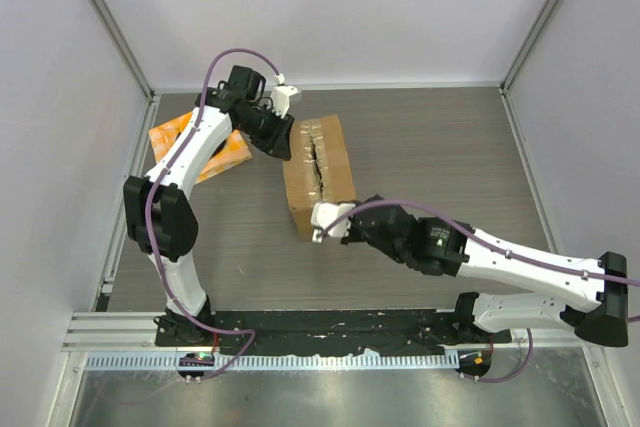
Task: Unpack the express box
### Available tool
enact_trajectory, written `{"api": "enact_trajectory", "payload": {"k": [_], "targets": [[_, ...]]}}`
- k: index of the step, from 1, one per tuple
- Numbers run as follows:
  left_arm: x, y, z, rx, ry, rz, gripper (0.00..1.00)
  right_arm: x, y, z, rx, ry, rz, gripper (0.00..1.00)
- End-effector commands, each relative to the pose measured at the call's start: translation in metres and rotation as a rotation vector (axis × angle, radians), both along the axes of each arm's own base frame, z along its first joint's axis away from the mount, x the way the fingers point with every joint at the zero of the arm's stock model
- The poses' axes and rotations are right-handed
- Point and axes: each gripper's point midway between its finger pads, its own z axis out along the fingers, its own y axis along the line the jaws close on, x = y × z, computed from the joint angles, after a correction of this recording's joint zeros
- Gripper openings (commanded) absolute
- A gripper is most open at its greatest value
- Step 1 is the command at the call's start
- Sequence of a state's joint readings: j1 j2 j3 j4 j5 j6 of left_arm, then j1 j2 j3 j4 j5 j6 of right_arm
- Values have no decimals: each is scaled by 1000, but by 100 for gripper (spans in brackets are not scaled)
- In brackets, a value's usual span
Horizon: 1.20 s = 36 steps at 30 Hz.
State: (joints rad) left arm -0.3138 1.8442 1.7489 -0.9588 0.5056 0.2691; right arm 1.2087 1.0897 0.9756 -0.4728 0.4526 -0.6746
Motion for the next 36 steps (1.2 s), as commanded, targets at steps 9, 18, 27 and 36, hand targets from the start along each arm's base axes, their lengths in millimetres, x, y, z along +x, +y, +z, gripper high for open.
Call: {"api": "enact_trajectory", "payload": {"k": [9, 18, 27, 36], "targets": [[-7, -2, -14, 89, 96, -83, 15, 116, -24, 80, 538, 33, -526, 1], [-49, 0, 30, 23, 122, -125, 53, 81, -52, 76, 758, 222, -624, 1], [-55, -7, 16, -25, 169, -91, 56, 99, -122, -9, 881, 419, -1068, 4], [-117, -4, 12, -102, 266, -139, 52, 140, -163, -53, 1312, 593, -1184, 41]]}}
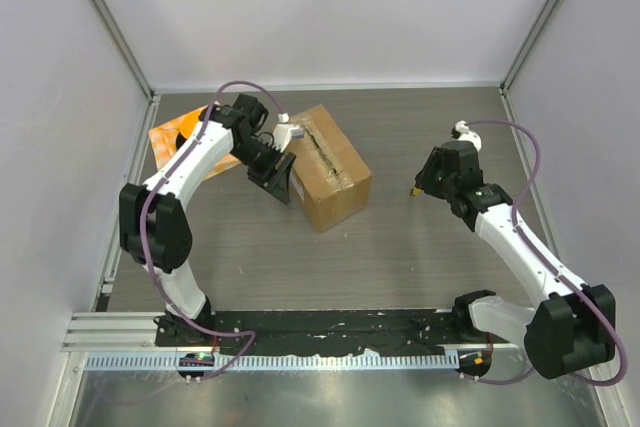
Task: Unpack the express box
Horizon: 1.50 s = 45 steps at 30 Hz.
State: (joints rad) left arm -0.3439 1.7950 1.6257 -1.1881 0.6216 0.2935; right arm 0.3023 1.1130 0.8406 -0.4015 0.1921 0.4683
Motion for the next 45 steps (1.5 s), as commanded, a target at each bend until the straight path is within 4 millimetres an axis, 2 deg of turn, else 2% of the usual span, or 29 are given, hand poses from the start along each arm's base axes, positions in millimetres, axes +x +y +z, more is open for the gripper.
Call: {"api": "enact_trajectory", "payload": {"k": [1, 4, 7, 9, 10, 11, 12, 13, 14, 16, 17, 19, 20, 22, 23, 24, 25, 26, 27, 28, 29, 30, 31, 33, 35, 39, 40, 41, 45], "targets": [[-32, -3, 42, -119, -64, -39, 53, 27, 20, 14, 355, -95, -19, 43], [-32, 0, 58, -123, -126, -37, 55, 32, 15, 1, 422, -84, -57, 51], [-19, 4, 69, -94, -209, -20, 57, 31, 11, -2, 471, -72, -95, 64], [-2, 4, 83, -86, -289, -12, 57, 27, 10, -3, 468, -52, -105, 76], [8, 6, 84, -61, -328, -7, 58, 25, 7, -3, 451, -40, -112, 80], [24, 5, 94, -56, -391, 0, 58, 29, -1, 5, 401, -54, -126, 82], [33, 4, 98, -45, -422, 6, 58, 20, -7, -2, 363, -1, -152, 84], [45, 8, 99, -8, -467, 12, 58, 19, -13, 1, 335, -1, -165, 85], [61, 5, 106, -1, -520, 17, 58, 22, -24, 16, 292, -42, -205, 91], [78, 7, 107, 61, -595, 10, 58, 18, -30, 25, 246, -41, -209, 92], [90, 4, 104, 78, -636, 8, 58, 22, -31, 40, 245, -72, -203, 93], [107, 2, 98, 131, -699, 8, 57, 29, -18, 60, 270, -125, -124, 94], [114, 2, 92, 139, -703, 14, 57, 39, -11, 80, 279, -192, -95, 95], [131, 0, 89, 144, -742, 49, 55, 49, 11, 91, 253, -213, 15, 95], [137, 2, 90, 142, -748, 77, 55, 52, 38, 113, 233, -255, 103, 96], [144, 1, 85, 136, -742, 90, 55, 62, 47, 107, 176, -241, 115, 96], [151, -1, 93, 108, -755, 108, 55, 65, 60, 109, 99, -247, 183, 96], [154, -1, 95, 45, -719, 125, 55, 64, 85, 128, 71, -272, 252, 96], [158, -4, 89, 10, -675, 129, 55, 72, 95, 118, 9, -250, 265, 96], [163, -5, 99, -31, -664, 138, 55, 74, 103, 117, -64, -255, 312, 96], [169, 1, 99, -59, -638, 153, 55, 69, 126, 130, -88, -278, 368, 97], [167, -6, 102, -124, -598, 143, 55, 71, 133, 128, -132, -280, 387, 97], [176, -6, 97, -138, -577, 148, 55, 77, 137, 118, -210, -269, 401, 97], [183, 0, 94, -173, -546, 163, 55, 74, 158, 115, -280, -279, 449, 98], [193, 4, 89, -208, -528, 180, 55, 80, 168, 103, -367, -278, 474, 98], [188, -2, 80, -297, -433, 173, 55, 81, 195, 90, -459, -302, 535, 98], [183, -4, 77, -312, -402, 161, 55, 83, 199, 93, -466, -313, 536, 98], [180, -4, 75, -323, -385, 154, 55, 88, 201, 85, -506, -300, 538, 98], [169, -5, 63, -337, -334, 142, 54, 94, 212, 82, -598, -311, 562, 98]]}}
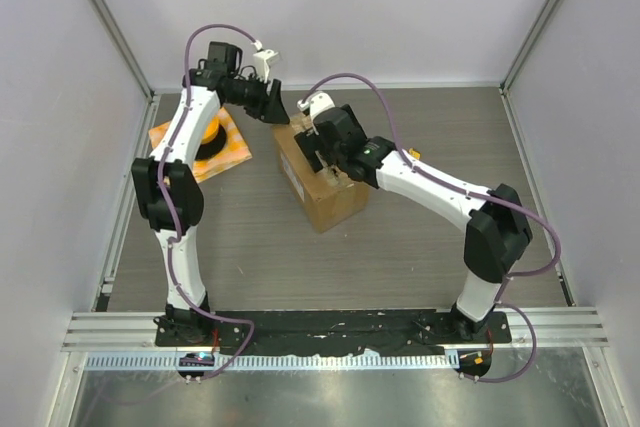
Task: Unpack the express box
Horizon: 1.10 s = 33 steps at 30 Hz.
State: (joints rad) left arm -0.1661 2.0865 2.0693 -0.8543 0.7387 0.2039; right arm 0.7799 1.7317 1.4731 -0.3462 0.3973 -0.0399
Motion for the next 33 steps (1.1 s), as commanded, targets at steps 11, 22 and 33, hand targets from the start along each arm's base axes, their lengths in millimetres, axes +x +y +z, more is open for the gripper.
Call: {"api": "enact_trajectory", "payload": {"k": [11, 22, 33], "targets": [[-35, -3, -35, -24, 110, -73, 43, 34, 19, 25, -321, -268, 3, 92], [-80, 2, -60, -16, 171, -138, 22, 54, 39, 23, -436, -414, -21, 72], [-99, 3, -71, -23, 230, -165, 16, 43, 61, 18, -435, -445, -4, 36]]}}
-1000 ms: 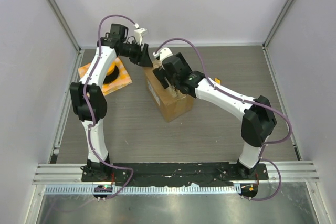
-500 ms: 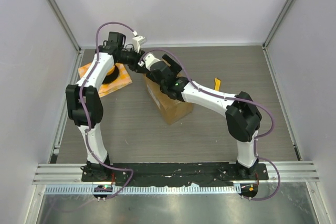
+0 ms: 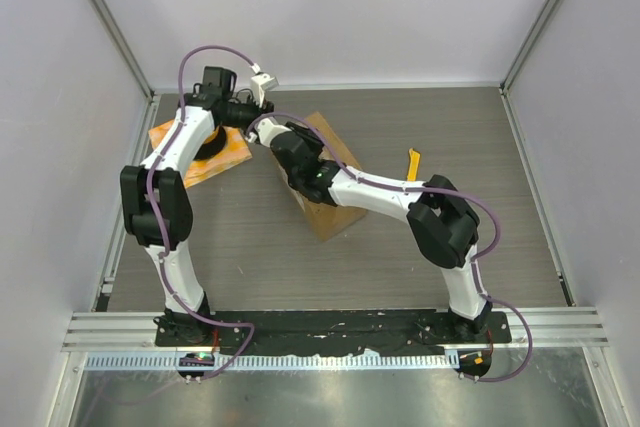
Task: Unpack the express box
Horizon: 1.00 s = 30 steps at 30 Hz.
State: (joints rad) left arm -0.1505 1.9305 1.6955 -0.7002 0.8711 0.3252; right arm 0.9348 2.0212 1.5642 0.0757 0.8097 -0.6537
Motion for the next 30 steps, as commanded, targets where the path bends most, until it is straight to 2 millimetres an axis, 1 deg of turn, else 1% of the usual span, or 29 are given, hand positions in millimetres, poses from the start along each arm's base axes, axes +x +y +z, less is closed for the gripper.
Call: {"api": "enact_trajectory", "payload": {"k": [1, 4, 5, 7, 8, 9, 10, 11, 12, 13, 14, 15, 16, 17, 19, 21, 23, 24, 28, 30], "targets": [[-52, 2, -39, 49, 243, -42, 16, 2, 9, 23, 102, -59, -14, 34], [-56, 1, -38, 43, 257, -47, 15, 3, 10, 30, 142, -66, -17, 27], [-57, 1, -37, 42, 259, -50, 15, 3, 10, 33, 151, -68, -18, 23], [-60, 2, -37, 41, 264, -51, 13, 5, 10, 38, 170, -65, -14, 19], [-63, 2, -37, 43, 272, -53, 13, 5, 10, 40, 200, -61, -17, 15], [-65, 2, -38, 45, 269, -62, 12, 8, 7, 42, 214, -51, -25, 13], [-67, 3, -38, 49, 272, -62, 11, 8, 7, 48, 248, -42, -8, 11], [-70, 4, -38, 51, 280, -63, 11, 9, 6, 49, 285, -32, -15, 6], [-71, 5, -39, 59, 283, -62, 10, 12, -1, 49, 298, -22, -27, 1], [-73, 6, -39, 63, 289, -61, 10, 14, -4, 51, 314, -18, -28, 1], [-76, 7, -40, 69, 301, -62, 9, 14, -6, 57, 358, -12, -20, 1], [-77, 8, -41, 76, 303, -59, 9, 14, -11, 55, 367, -6, -26, 1], [-78, 10, -43, 91, 308, -53, 8, 19, -19, 56, 382, -8, -42, 1], [-80, 11, -44, 98, 318, -51, 8, 20, -22, 58, 403, -4, -41, 1], [-82, 14, -47, 117, 326, -45, 8, 22, -34, 64, 446, -7, -59, 1], [-85, 17, -49, 133, 330, -41, 7, 21, -41, 70, 471, -11, -60, 1], [-87, 19, -53, 150, 337, -35, 7, 21, -46, 74, 475, -22, -64, 1], [-88, 20, -54, 153, 339, -34, 7, 19, -48, 79, 483, -29, -61, 1], [-90, 21, -58, 157, 355, -32, 7, 18, -52, 88, 491, -42, -49, 1], [-91, 21, -58, 161, 358, -31, 6, 22, -59, 93, 504, -44, -55, 1]]}}
